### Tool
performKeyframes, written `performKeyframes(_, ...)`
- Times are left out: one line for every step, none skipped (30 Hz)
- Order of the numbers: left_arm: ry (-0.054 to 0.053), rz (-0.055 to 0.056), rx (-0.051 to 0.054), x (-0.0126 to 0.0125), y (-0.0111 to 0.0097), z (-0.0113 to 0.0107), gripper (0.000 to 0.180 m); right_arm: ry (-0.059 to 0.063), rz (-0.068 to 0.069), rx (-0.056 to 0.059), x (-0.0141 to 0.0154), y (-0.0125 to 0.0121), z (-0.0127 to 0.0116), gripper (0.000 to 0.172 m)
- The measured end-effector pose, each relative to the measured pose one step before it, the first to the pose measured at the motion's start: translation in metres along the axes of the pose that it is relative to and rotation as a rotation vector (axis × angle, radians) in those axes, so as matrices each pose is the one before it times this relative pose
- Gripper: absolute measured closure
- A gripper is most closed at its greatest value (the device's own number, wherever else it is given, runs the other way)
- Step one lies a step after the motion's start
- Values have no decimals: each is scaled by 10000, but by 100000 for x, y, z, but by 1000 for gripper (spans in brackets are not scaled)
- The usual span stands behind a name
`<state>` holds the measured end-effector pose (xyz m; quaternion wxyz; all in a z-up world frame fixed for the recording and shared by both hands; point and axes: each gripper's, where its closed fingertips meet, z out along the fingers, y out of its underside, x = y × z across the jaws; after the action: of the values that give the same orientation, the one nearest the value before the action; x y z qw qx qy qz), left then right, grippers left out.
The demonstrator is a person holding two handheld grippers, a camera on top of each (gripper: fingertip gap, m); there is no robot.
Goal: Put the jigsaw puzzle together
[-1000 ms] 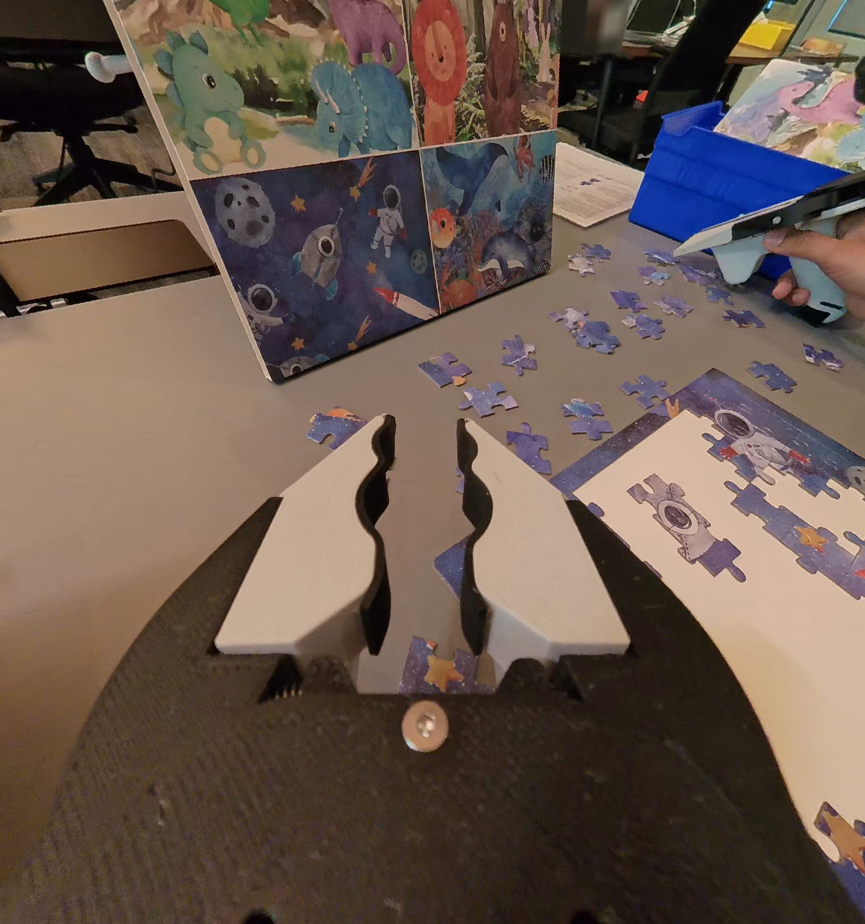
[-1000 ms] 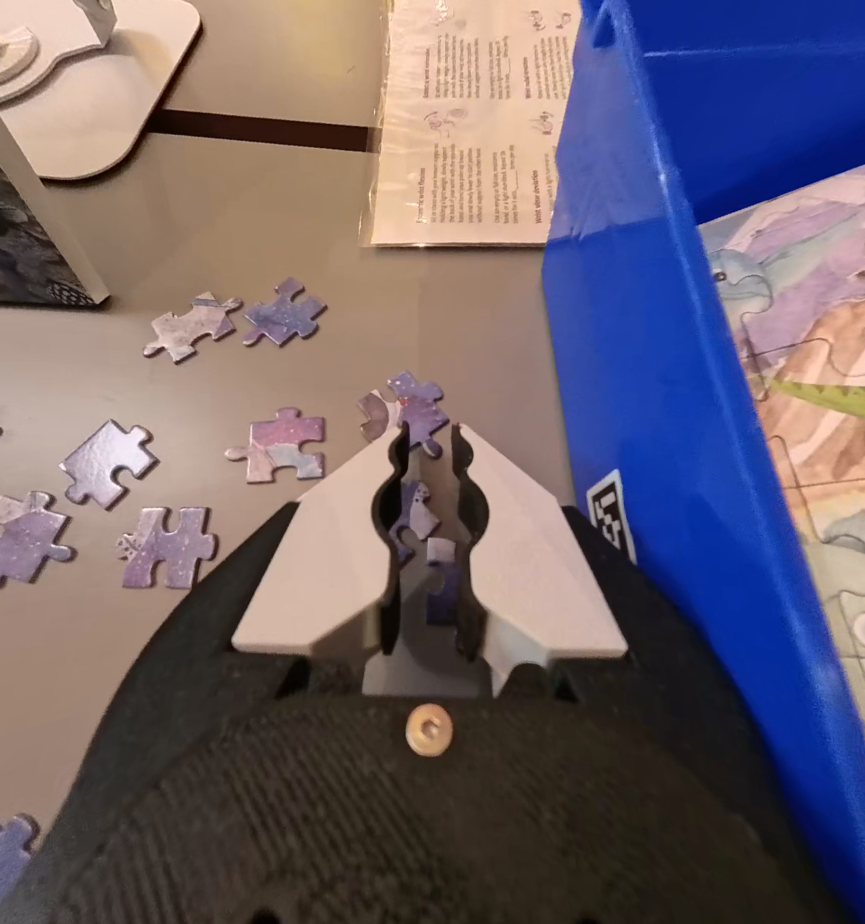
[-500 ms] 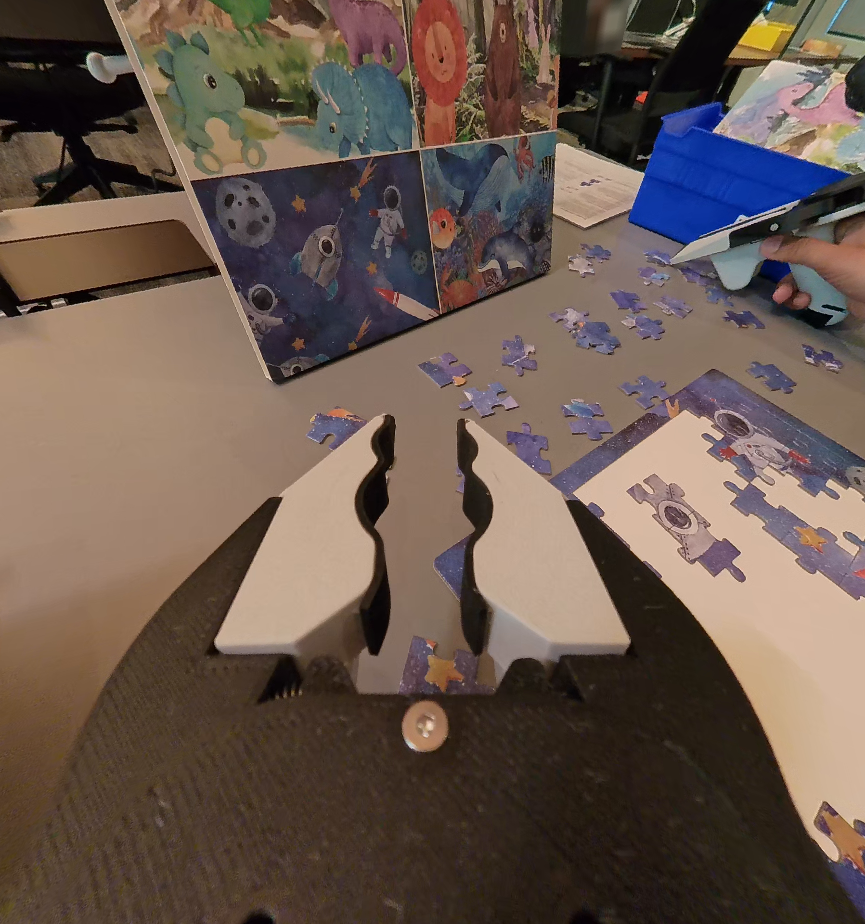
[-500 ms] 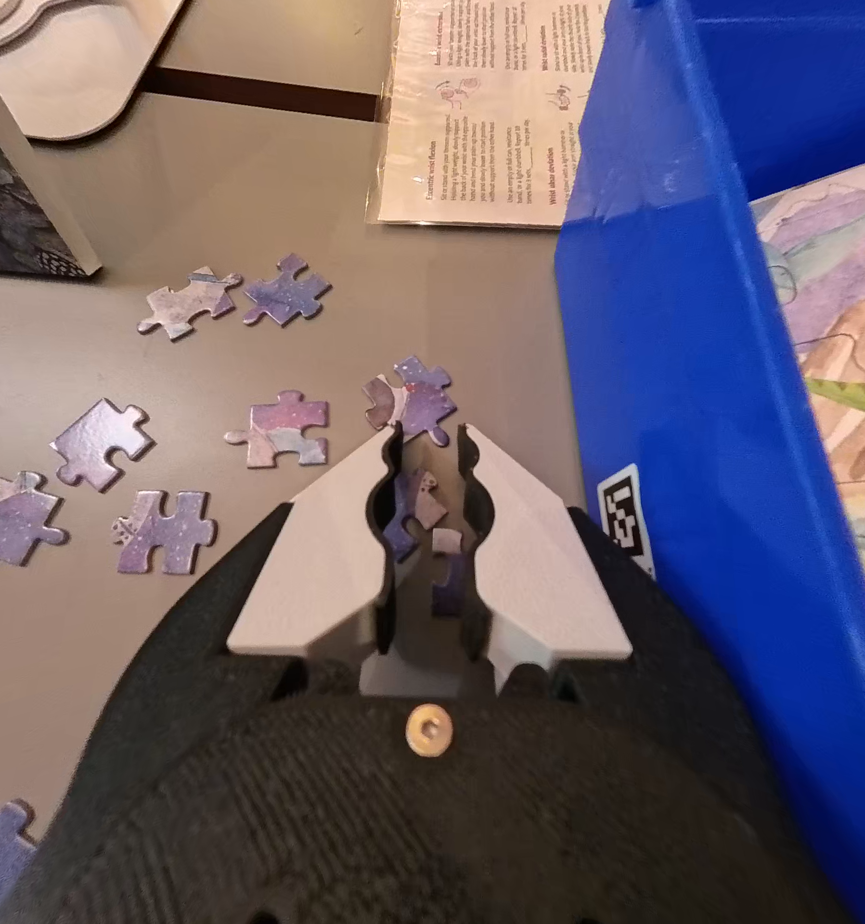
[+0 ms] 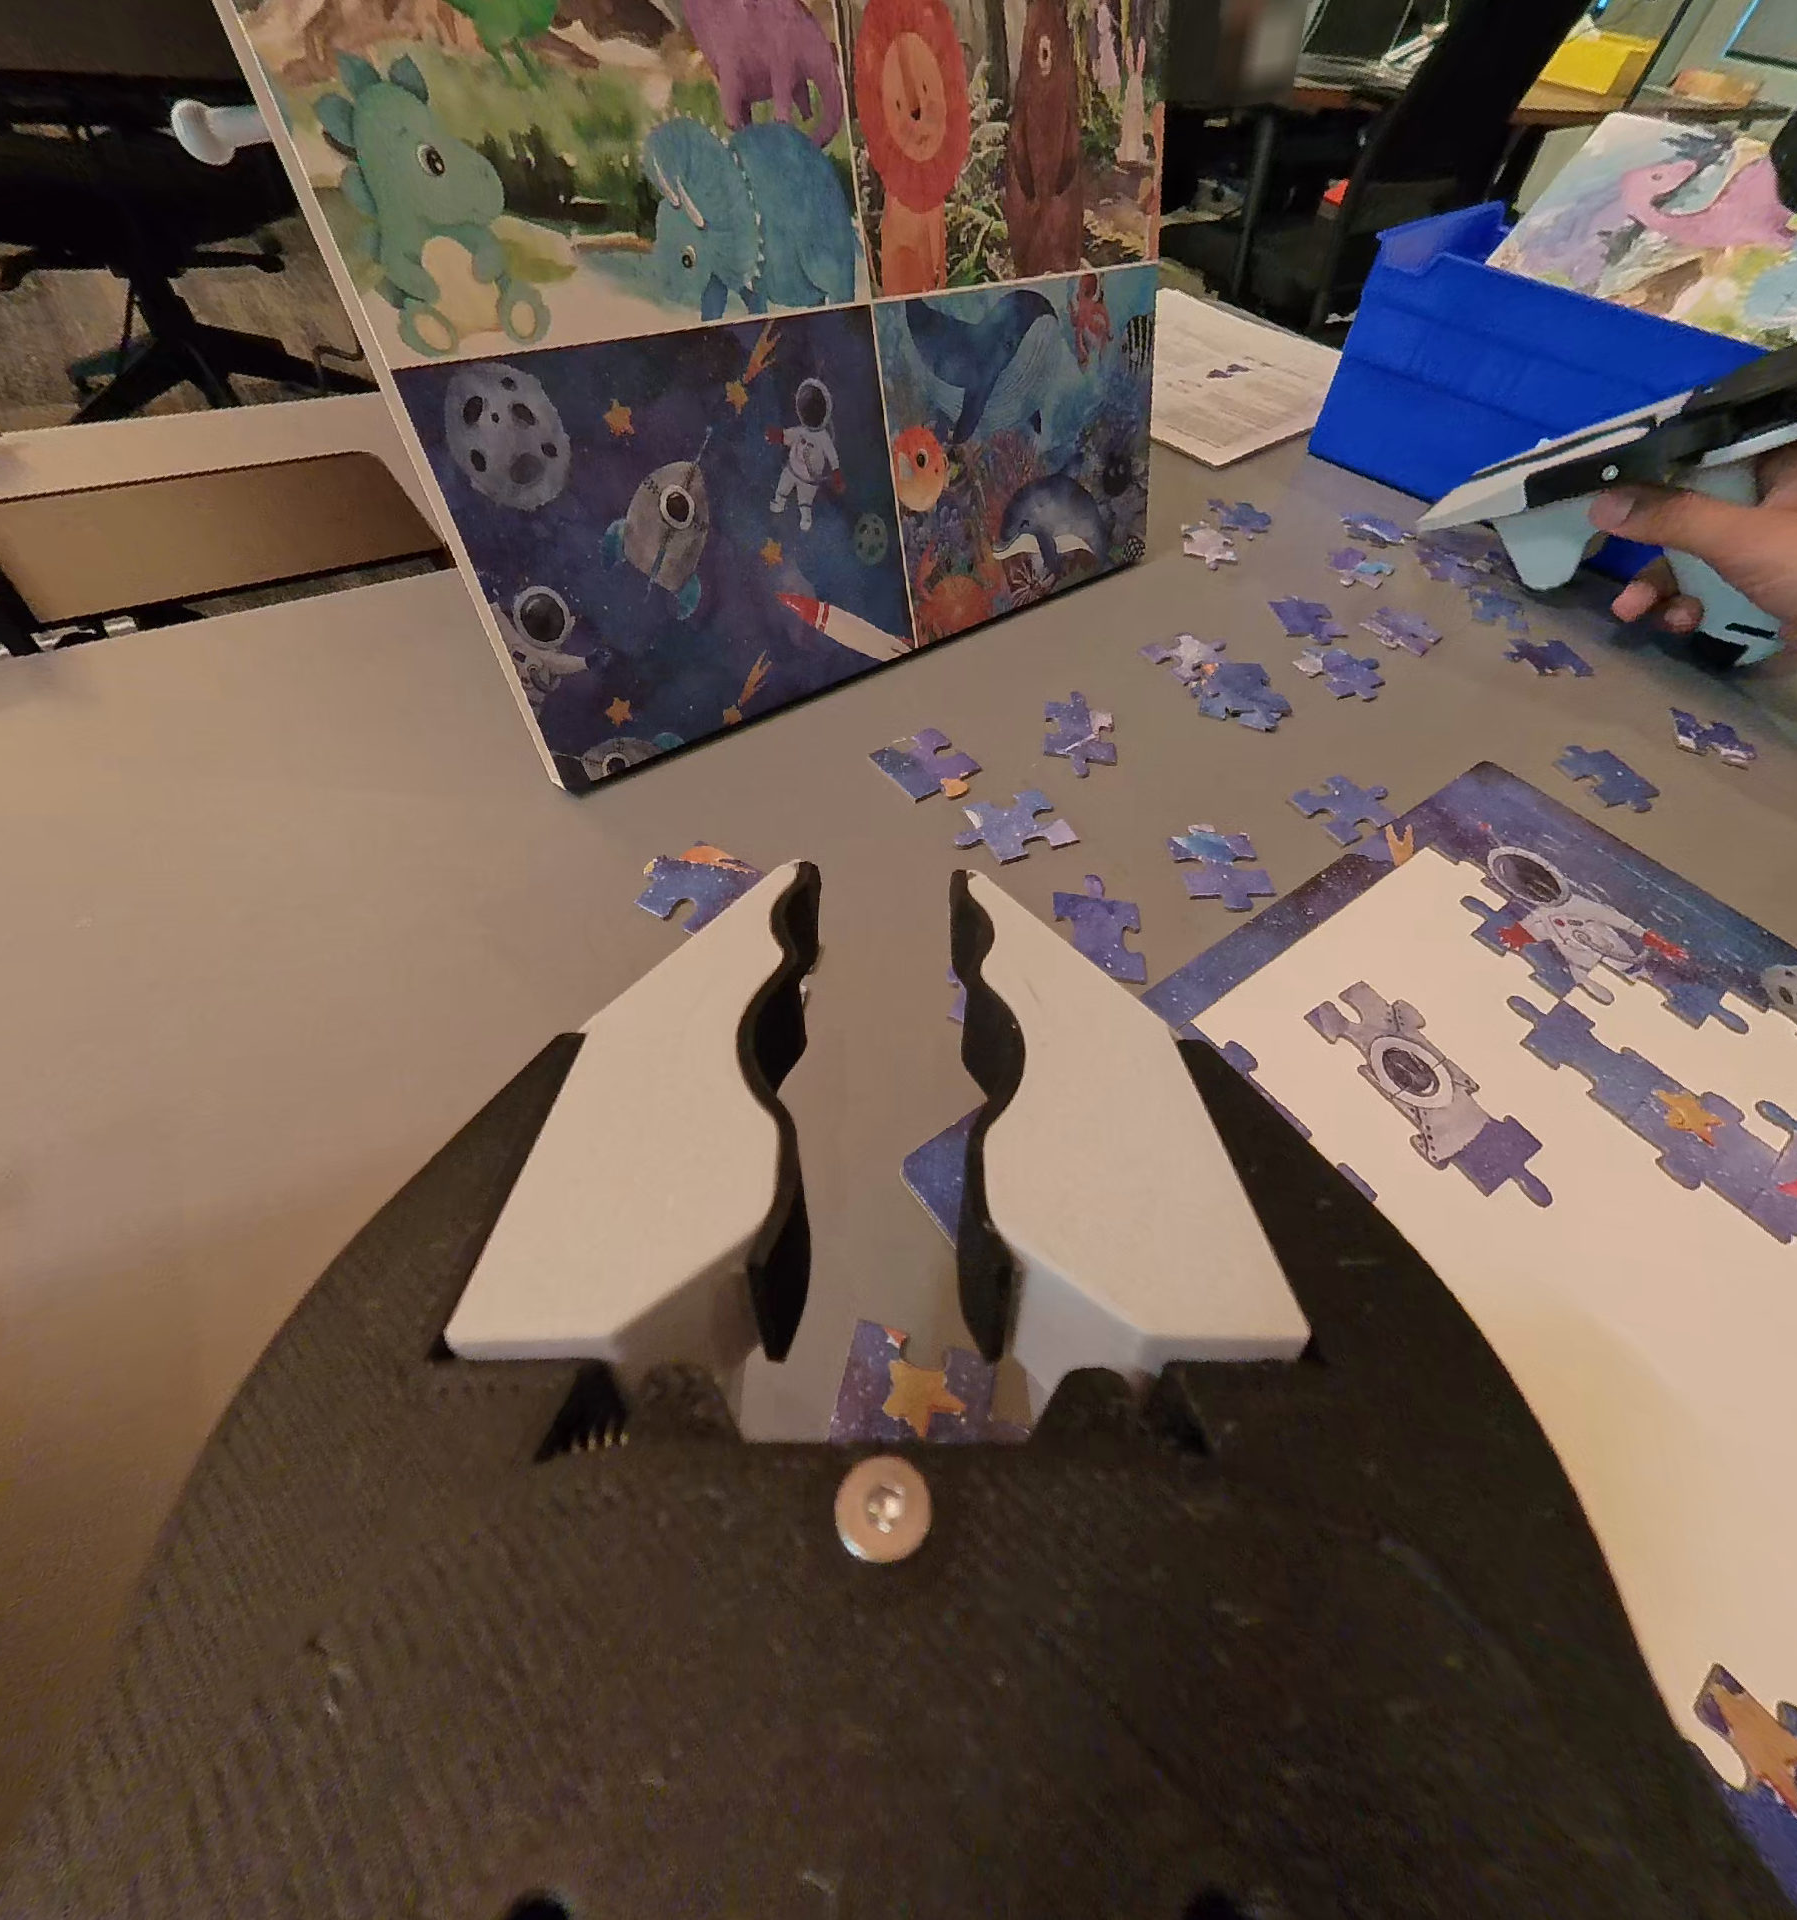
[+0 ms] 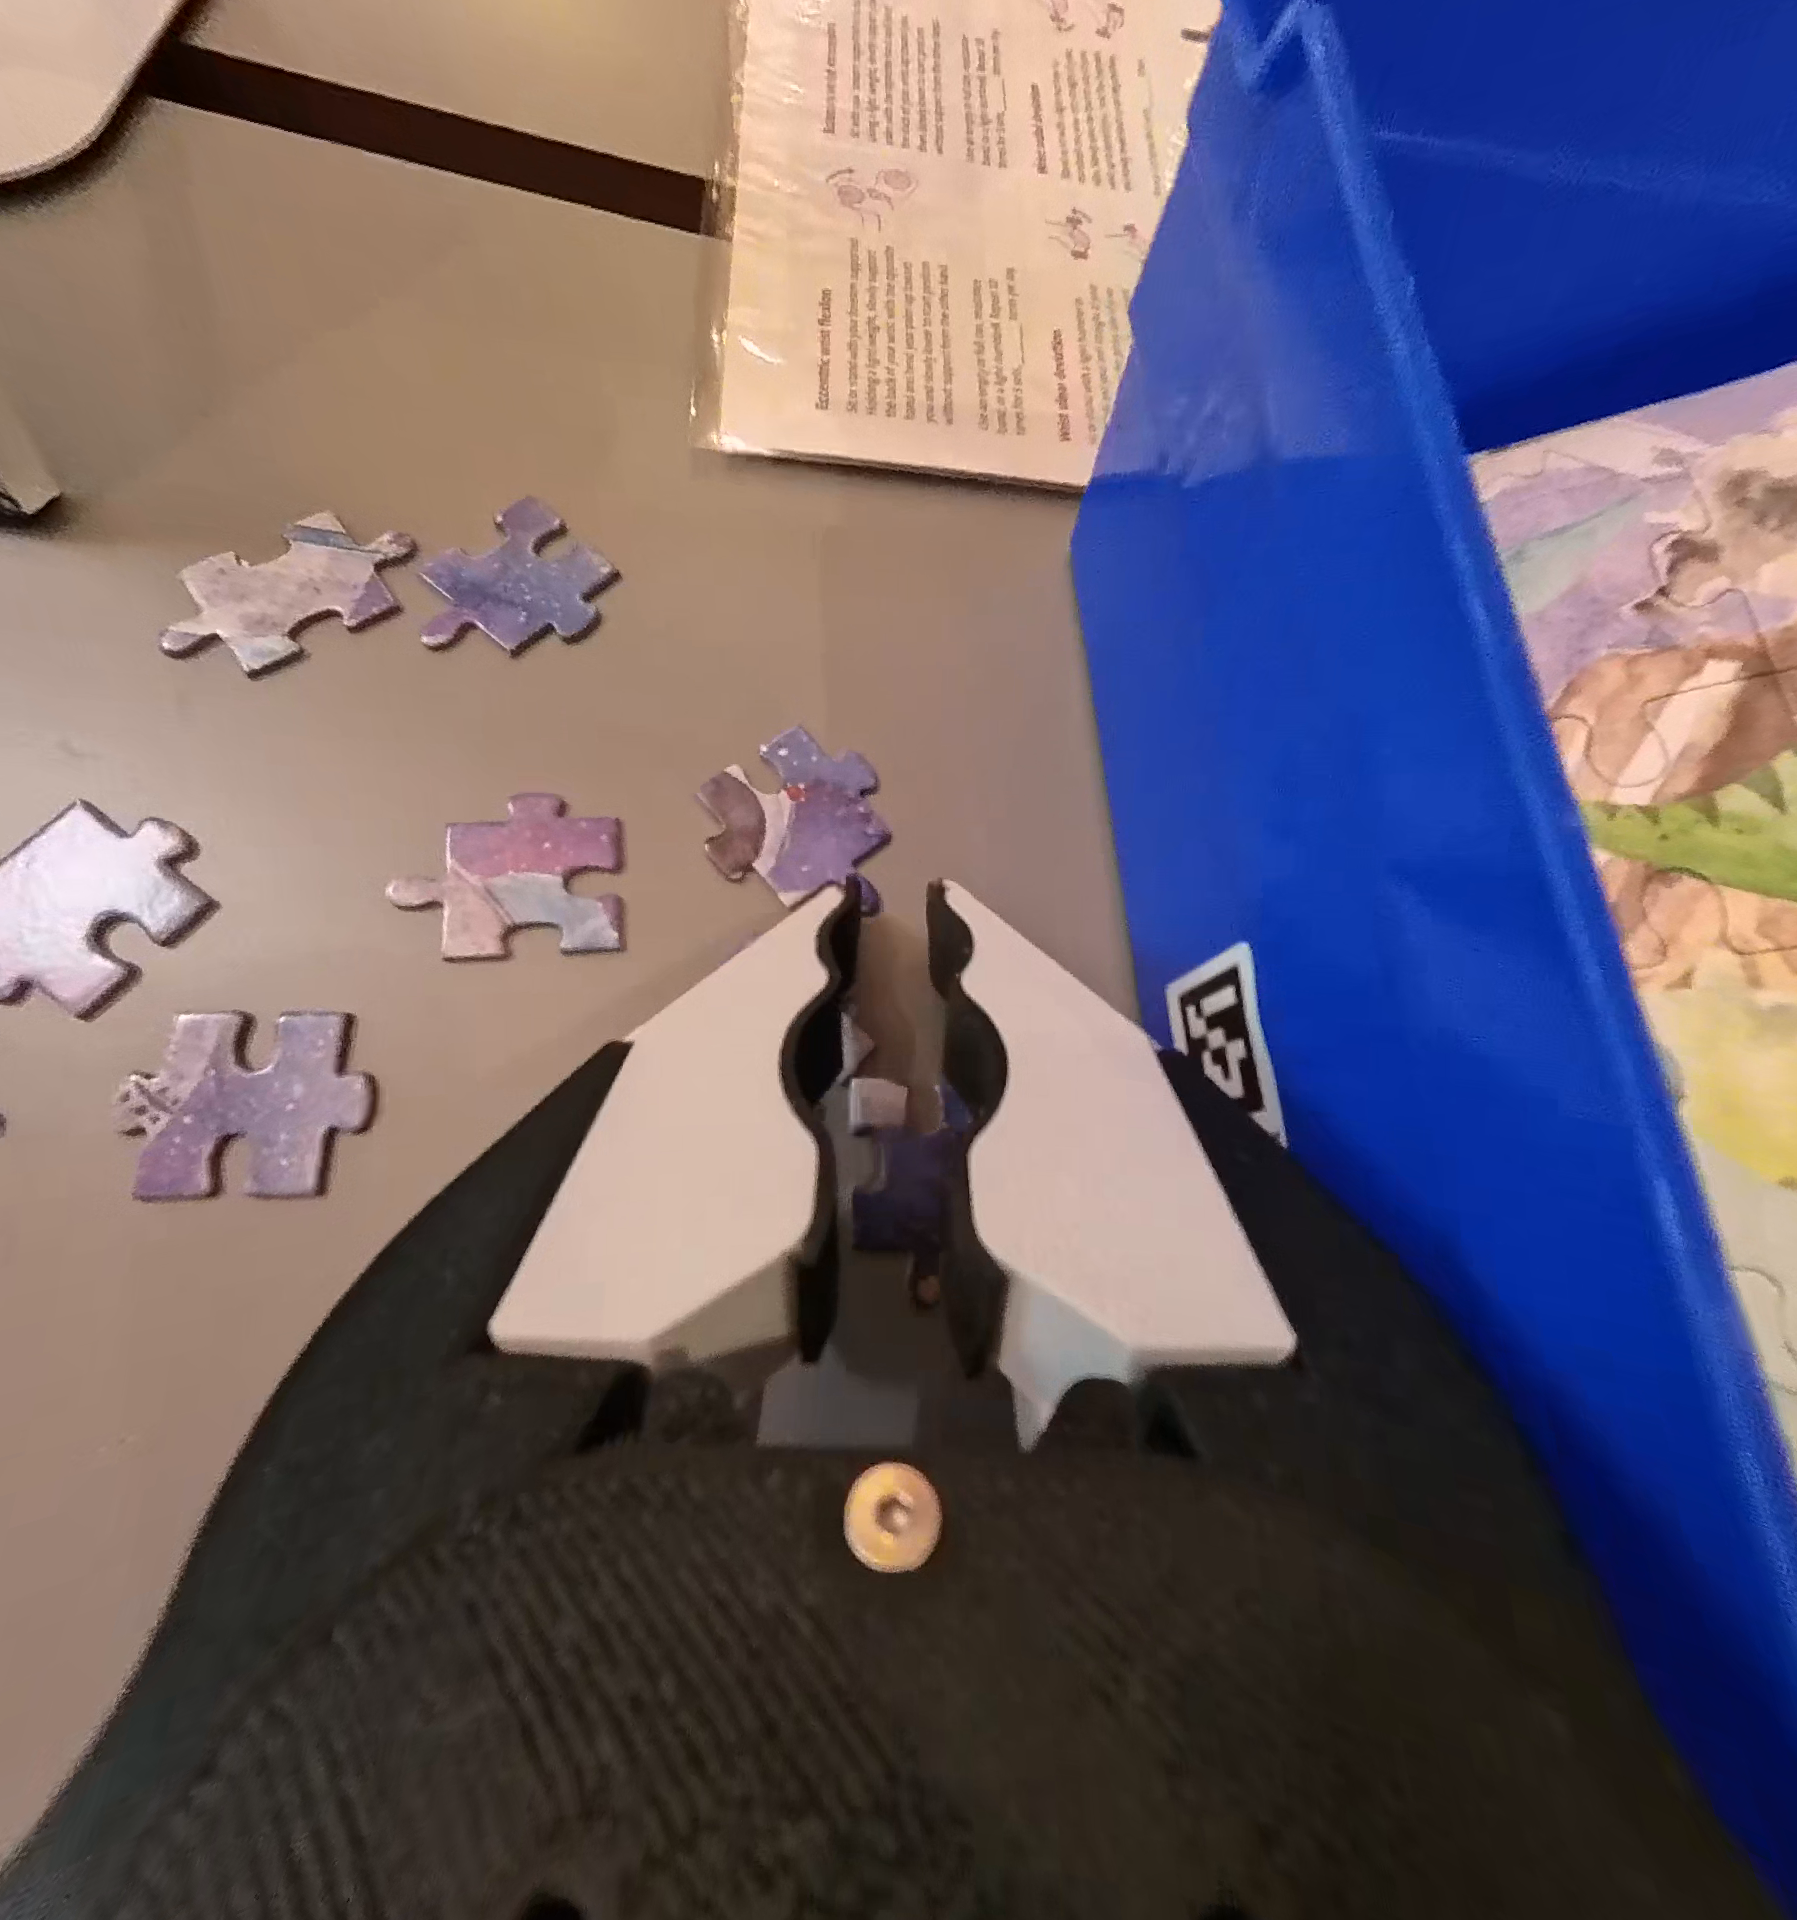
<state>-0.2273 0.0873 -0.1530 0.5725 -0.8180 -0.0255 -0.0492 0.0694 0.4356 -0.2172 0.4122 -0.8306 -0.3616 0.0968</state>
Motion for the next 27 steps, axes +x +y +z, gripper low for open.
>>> performKeyframes(4, -3, 1, 8, -11, -2, 156, -72, -26, 95, -153, -174, 20, 161)
performKeyframes(2, 0, 2, 11, 7, 6, 157, -73, -12, 59, -107, -110, 55, 161)
performKeyframes(3, 3, -5, 2, 3, 6, 157, -88, -16, 39, -102, -83, 95, 161)
performKeyframes(0, 5, -3, 16, 6, -1, 156, -90, -11, 14, -72, -7, 130, 159)
performKeyframes(2, 3, -2, 10, 0, 9, 156, -120, -4, -5, -88, 49, 150, 157)
performKeyframes(3, 2, 2, 13, 1, -7, 157, -151, 12, -40, -138, 74, 121, 155)
performKeyframes(-2, 1, 2, -3, -2, 1, 157, -115, 35, -48, -81, 51, 49, 155)
performKeyframes(-1, -2, -4, -10, 4, -3, 156, -74, 30, 23, -45, -36, 0, 155)
performKeyframes(1, -4, -2, -8, 11, 2, 156, -59, 19, 30, -44, -38, -24, 156)
performKeyframes(3, -4, 4, 8, -5, 2, 157, -57, 10, -1, -59, 4, -1, 157)
performKeyframes(4, -1, 8, 8, -17, -7, 157, -49, 2, -30, -57, 39, 31, 157)
performKeyframes(-1, 0, 4, -1, -3, -6, 157, -37, -2, -31, -44, 35, 35, 157)
performKeyframes(1, 0, -10, 2, 10, 2, 156, -30, -1, -11, -43, 21, 16, 158)
performKeyframes(0, 3, -3, 7, 14, 2, 156, -27, 8, -1, -22, -1, 5, 158)
performKeyframes(1, 2, 0, 11, -8, -3, 156, -33, 15, -1, -29, 4, -1, 159)
performKeyframes(0, 3, 3, -2, -5, 2, 156, -42, 18, -3, -29, 8, -2, 159)
performKeyframes(-1, 1, -1, -3, -1, 8, 156, -50, 18, -4, -41, 8, 14, 160)
performKeyframes(1, -3, -7, 3, 19, -2, 156, -45, 17, -3, -39, 3, 3, 161)
performKeyframes(-1, -2, -1, 0, 8, 12, 156, -37, 11, -3, -31, 6, -2, 162)
performKeyframes(0, -1, 0, -9, 2, -10, 156, -31, 0, -3, -52, 16, -1, 163)
performKeyframes(-3, 1, 4, -5, -6, 3, 156, -23, -9, -2, -41, 11, -12, 164)
performKeyframes(-1, -2, 2, 0, 1, -8, 156, -16, -14, -2, -48, 4, -6, 165)
performKeyframes(5, -4, -3, -1, 0, 6, 156, -10, -20, -2, -52, 20, -10, 166)
performKeyframes(3, -1, -4, 13, 12, 11, 156, -2, -21, -1, -31, 7, -10, 166)
performKeyframes(-2, 5, -4, -7, 6, -3, 156, 4, -19, 0, -23, -3, 1, 167)
performKeyframes(-3, 6, -3, 12, 3, 8, 156, 1, -16, -1, -23, 2, -5, 167)
performKeyframes(0, 2, 0, 0, 0, 0, 156, -4, -10, -1, -13, 8, 6, 168)
